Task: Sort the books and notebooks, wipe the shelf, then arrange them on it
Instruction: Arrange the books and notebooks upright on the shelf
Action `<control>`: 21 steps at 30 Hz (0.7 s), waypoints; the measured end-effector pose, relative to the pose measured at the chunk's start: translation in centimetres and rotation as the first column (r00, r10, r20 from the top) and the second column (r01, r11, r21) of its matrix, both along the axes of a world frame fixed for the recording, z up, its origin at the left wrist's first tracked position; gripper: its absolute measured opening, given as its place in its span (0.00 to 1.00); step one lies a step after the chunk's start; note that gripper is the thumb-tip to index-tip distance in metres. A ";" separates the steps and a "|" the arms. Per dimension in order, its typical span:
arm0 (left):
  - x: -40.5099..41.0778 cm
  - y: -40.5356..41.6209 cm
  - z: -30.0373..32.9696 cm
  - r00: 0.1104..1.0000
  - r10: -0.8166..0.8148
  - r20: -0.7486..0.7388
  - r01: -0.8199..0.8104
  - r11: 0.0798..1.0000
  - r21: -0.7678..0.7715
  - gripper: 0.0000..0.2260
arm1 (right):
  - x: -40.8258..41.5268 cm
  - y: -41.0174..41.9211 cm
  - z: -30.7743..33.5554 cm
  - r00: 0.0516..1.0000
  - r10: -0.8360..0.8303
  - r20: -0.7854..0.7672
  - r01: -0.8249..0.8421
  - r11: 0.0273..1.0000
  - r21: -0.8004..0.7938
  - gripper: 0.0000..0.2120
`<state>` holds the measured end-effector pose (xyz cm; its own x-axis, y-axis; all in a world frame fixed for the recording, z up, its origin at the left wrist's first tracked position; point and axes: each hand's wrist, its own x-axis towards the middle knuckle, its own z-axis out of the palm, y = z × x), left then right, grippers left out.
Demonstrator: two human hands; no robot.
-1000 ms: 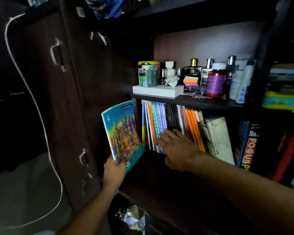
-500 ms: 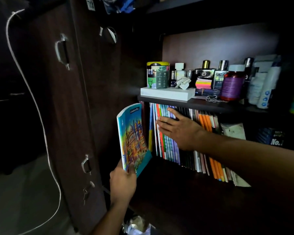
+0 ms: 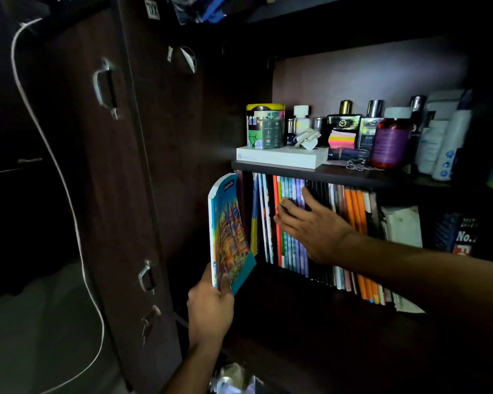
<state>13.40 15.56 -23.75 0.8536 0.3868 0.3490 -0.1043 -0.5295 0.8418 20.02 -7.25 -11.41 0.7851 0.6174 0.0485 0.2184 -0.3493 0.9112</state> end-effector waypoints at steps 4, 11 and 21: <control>-0.2 0.1 0.0 1.000 -0.005 0.012 0.005 1.000 -0.012 0.18 | 0.1 2.4 -0.4 0.999 -0.006 0.048 0.006 1.000 -0.013 0.29; -0.5 -0.3 0.1 0.998 -0.067 0.000 0.066 0.993 0.094 0.17 | 1.6 5.5 0.5 0.999 0.010 0.037 -0.009 0.999 -0.033 0.24; 0.8 0.5 -0.4 0.979 -0.172 -0.109 0.180 0.982 0.063 0.18 | 2.0 1.9 -0.2 0.988 0.156 -0.014 -0.145 0.943 0.299 0.24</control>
